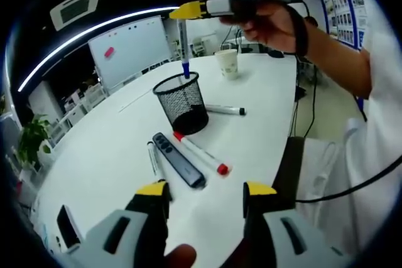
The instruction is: Place the scattered laser pointers and whiteboard markers into the pen holder and stack the scattered paper cups together
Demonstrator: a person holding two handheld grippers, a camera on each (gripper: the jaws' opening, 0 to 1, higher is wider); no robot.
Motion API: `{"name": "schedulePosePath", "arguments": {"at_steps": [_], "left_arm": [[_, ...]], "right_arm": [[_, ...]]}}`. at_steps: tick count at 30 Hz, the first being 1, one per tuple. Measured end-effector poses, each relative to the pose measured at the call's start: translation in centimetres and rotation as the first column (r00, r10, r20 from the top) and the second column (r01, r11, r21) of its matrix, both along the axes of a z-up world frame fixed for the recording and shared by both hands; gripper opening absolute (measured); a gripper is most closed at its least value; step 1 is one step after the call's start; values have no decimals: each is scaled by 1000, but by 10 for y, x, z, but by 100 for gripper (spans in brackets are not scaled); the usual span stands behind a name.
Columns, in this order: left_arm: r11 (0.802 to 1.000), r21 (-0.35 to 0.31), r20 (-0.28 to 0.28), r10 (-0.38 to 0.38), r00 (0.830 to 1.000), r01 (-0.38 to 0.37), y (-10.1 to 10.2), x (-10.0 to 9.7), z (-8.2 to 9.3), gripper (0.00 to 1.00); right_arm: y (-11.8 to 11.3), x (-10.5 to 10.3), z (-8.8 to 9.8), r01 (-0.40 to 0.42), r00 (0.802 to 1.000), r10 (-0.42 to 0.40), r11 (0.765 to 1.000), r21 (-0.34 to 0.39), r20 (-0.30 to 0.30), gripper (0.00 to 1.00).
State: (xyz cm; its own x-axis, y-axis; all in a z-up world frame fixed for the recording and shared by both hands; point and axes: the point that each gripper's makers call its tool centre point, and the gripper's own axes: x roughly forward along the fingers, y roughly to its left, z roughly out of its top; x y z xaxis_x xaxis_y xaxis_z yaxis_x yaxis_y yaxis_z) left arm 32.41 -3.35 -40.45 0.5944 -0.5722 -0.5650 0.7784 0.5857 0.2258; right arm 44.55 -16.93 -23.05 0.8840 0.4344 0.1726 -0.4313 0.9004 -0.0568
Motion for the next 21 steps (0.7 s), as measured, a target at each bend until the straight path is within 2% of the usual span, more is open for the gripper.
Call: {"name": "schedulePosePath", "arguments": {"at_steps": [9,21], "left_arm": [[1000,-17,-4,-3,1000,3,-3,-1,1,51],[1000,-1,0,-7,1000,7,-2,-1,1,49]], "right_arm": [[2,2,-7,-1,1000,1,1000,-6,-18,11],[1,5,-21,10,999,-11,1000,-14,-49,11]]}}
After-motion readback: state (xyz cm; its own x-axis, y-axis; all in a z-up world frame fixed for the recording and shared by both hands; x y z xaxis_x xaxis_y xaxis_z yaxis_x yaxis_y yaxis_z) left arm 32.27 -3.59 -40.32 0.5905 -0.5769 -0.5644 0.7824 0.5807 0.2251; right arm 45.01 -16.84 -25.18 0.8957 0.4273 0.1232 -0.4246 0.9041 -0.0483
